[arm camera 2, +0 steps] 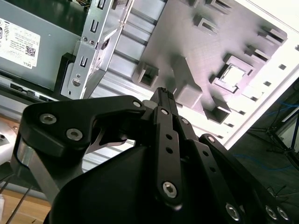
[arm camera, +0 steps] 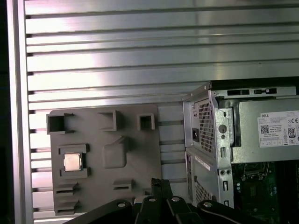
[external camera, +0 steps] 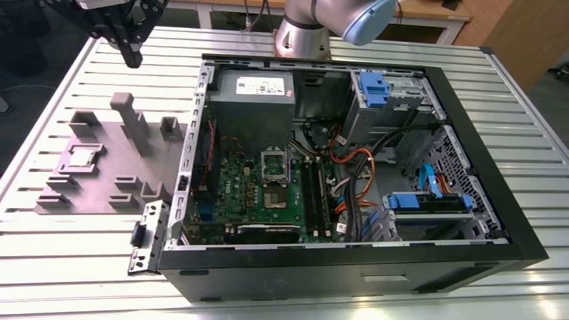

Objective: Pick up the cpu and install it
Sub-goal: 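Reach for the cpu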

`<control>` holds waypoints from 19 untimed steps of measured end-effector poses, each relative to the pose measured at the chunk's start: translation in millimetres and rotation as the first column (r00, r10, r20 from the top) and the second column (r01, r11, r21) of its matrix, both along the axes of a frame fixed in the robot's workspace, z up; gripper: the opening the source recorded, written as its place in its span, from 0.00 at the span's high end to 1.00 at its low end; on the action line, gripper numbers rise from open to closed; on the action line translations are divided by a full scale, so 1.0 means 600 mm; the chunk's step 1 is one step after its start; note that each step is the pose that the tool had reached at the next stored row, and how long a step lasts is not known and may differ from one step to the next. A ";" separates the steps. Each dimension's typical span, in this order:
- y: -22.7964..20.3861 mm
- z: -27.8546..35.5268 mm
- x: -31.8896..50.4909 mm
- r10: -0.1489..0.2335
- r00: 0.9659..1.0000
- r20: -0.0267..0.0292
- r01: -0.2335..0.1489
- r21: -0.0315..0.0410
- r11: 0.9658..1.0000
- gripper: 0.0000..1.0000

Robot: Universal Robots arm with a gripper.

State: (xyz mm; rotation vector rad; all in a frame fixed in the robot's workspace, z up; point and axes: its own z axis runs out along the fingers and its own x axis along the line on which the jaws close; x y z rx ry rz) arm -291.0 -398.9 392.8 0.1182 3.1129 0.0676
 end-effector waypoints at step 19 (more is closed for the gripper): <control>0.0000 -0.001 -0.024 0.000 1.000 0.000 0.000 0.000 1.000 0.89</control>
